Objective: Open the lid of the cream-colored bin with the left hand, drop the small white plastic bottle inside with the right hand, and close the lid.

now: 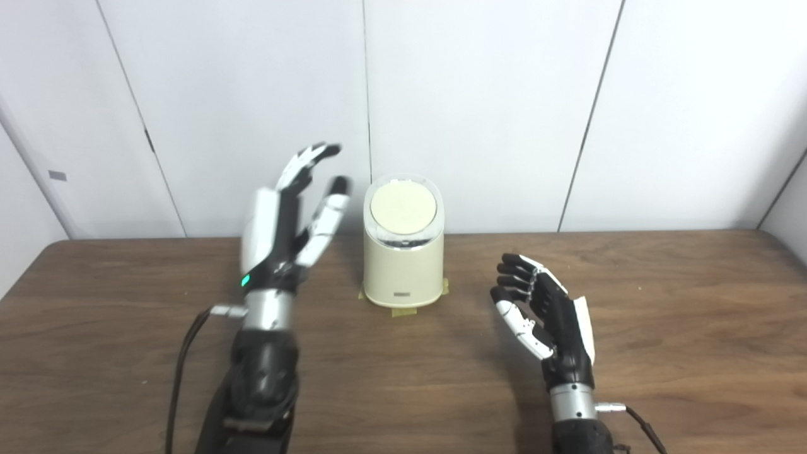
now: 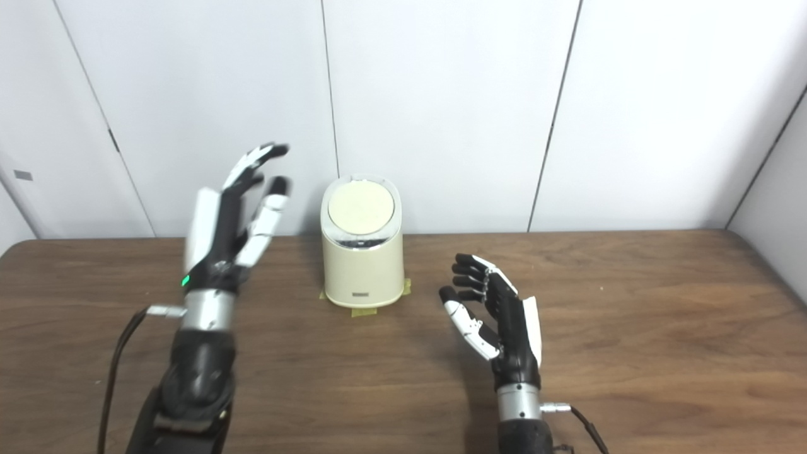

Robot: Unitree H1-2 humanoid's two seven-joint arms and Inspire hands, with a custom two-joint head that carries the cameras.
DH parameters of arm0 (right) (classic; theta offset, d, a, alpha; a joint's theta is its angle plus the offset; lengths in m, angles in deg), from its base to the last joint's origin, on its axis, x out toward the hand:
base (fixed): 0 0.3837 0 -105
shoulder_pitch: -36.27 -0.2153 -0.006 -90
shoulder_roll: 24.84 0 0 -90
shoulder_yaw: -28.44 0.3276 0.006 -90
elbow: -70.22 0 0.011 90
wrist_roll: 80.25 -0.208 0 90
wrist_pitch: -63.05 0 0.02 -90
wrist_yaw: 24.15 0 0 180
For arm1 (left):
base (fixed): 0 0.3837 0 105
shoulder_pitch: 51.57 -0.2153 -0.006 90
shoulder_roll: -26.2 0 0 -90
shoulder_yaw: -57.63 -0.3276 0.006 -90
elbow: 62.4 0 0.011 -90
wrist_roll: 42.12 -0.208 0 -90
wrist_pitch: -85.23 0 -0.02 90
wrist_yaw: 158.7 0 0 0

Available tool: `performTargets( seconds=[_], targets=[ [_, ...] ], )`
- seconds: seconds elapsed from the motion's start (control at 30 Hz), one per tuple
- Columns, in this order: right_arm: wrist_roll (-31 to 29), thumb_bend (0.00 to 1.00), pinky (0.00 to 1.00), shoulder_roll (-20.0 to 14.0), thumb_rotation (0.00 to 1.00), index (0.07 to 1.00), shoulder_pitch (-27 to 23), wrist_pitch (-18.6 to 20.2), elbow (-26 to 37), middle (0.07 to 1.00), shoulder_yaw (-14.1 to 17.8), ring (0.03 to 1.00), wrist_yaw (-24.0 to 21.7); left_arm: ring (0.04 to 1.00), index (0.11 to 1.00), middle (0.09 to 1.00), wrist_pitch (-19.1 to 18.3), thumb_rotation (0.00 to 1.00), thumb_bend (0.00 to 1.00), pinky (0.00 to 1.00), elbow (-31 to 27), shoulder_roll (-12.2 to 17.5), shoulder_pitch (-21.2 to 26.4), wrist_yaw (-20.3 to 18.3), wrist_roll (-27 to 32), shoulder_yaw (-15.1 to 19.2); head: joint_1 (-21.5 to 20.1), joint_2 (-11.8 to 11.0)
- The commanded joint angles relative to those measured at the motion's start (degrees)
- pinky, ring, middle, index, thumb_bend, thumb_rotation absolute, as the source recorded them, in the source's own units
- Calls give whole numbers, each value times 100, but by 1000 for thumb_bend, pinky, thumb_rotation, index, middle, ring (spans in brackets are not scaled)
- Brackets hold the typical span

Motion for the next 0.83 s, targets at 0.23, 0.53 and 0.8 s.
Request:
performTargets(
  seconds=[0.23, 0.53, 0.8],
  targets=[
    [-175, 231, 623, 3, 387, 715, -165, -29, 358, 714, 41, 685, -28, 709, 702, 715, 709, 474, 222, 639, -177, -154, -860, 162, 1074, 454, 13, 42],
    [-264, 226, 617, -61, 308, 708, -68, -8, 586, 707, 81, 678, -68, 735, 701, 727, 698, 471, 272, 687, -169, -414, -1283, 110, 1689, 684, 9, 81],
    [-406, 236, 595, -91, 378, 695, 8, 134, 834, 689, 157, 667, -142, 722, 693, 719, 860, 443, 278, 662, -54, -443, -1352, 94, 1810, 729, 164, 43]
  ],
)
